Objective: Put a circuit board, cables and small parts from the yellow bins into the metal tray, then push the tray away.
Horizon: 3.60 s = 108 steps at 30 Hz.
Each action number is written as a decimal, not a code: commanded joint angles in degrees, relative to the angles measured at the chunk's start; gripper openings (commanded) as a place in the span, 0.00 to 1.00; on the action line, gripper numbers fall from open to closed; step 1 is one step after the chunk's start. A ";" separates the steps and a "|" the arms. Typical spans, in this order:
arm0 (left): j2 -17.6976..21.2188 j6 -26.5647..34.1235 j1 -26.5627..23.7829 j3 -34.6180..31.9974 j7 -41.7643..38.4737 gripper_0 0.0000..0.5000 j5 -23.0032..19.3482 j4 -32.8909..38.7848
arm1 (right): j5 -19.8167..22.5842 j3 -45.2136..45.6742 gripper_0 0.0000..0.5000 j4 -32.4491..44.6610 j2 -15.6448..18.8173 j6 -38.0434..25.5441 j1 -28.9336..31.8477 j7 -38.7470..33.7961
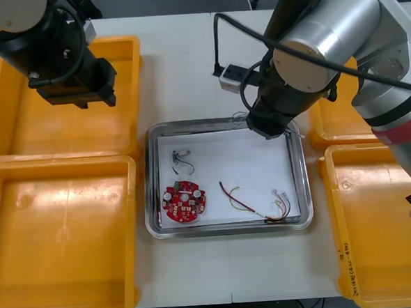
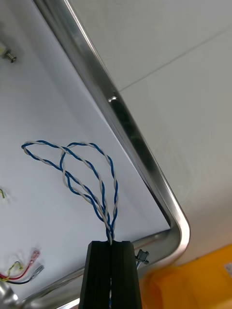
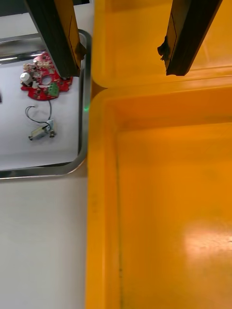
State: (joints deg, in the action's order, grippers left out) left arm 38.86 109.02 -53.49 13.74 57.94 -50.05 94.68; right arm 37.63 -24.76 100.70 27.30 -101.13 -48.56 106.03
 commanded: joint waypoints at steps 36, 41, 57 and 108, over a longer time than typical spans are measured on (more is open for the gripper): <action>10.01 0.98 15.87 -15.59 10.35 1.00 -1.28 12.20 | -9.68 -8.81 1.00 -5.34 -4.45 15.79 7.69 9.02; 10.01 0.98 19.47 -17.26 6.22 1.00 -1.90 16.42 | -9.33 -8.02 1.00 -4.72 -4.45 13.94 7.69 8.76; 10.01 0.98 29.76 -25.08 2.35 1.00 -2.78 24.24 | -6.86 -0.20 1.00 3.98 -4.89 -0.56 6.99 6.29; 10.80 0.98 39.51 -27.19 -0.55 1.00 -4.18 32.15 | 13.70 41.37 1.00 17.95 19.28 -8.87 23.16 -37.30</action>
State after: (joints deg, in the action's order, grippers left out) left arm 46.97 109.64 -14.90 -11.65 59.32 -53.71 125.15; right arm 51.00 13.88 116.80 44.26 -109.79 -27.02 69.48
